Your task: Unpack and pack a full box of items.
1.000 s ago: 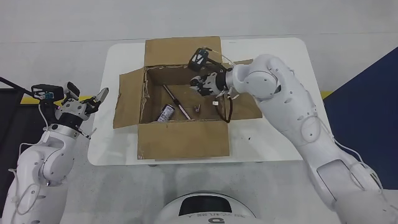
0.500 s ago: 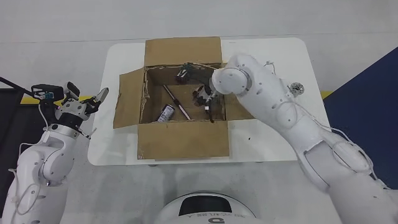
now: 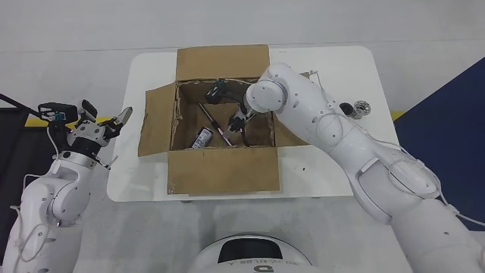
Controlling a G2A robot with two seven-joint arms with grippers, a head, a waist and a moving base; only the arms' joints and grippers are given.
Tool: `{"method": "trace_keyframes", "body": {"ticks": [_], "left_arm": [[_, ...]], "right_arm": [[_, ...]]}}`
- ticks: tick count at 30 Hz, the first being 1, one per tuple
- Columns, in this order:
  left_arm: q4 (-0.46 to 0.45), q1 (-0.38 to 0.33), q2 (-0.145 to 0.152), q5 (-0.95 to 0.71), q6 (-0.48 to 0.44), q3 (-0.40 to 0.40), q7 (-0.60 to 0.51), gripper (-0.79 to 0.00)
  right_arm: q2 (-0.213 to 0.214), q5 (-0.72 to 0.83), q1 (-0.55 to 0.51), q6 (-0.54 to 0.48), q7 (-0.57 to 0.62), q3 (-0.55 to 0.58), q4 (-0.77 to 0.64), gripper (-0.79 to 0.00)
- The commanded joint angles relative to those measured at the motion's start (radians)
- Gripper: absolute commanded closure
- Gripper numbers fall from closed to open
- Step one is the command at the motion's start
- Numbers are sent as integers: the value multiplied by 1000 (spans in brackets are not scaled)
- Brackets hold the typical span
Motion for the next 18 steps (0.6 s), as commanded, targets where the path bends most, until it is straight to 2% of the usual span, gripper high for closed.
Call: {"method": "trace_keyframes", "body": {"ticks": [1, 7, 18], "left_arm": [[0, 0, 0, 0, 0, 0, 0, -785], [0, 0, 0, 0, 0, 0, 0, -785], [0, 0, 0, 0, 0, 0, 0, -785]], "right_arm": [[0, 0, 0, 0, 0, 0, 0, -785], [1, -4, -12, 2, -17, -1, -2, -785], [9, -118, -94, -20, -18, -45, -50, -779]]}}
